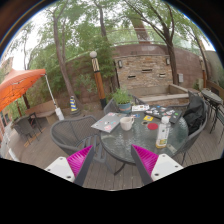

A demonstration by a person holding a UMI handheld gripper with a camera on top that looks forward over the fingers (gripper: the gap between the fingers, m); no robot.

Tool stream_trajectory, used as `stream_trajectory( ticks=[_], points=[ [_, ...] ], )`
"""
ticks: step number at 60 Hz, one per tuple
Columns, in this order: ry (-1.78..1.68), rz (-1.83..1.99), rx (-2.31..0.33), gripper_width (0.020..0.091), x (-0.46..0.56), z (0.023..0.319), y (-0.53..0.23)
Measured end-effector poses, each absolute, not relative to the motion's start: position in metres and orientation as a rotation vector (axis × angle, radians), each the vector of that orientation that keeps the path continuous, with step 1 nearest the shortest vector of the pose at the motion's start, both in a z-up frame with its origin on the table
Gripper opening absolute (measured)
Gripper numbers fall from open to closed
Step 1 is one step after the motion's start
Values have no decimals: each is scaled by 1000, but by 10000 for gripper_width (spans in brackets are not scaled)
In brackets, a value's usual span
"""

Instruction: Pour water

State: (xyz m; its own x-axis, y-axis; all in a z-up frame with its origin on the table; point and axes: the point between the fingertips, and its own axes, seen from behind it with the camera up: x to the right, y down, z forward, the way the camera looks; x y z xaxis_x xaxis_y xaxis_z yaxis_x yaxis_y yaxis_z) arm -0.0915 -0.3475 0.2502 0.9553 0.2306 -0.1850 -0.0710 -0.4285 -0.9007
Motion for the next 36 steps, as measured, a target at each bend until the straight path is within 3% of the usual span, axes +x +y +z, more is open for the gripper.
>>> stream_trajectory(
  ticks=[18,22,36],
  points=[
    [21,204,-1969,835,-65,240,-294],
    [54,138,-1962,833,-73,218,-277],
    [112,-62,-1872,826,51,163,-193]
  ],
)
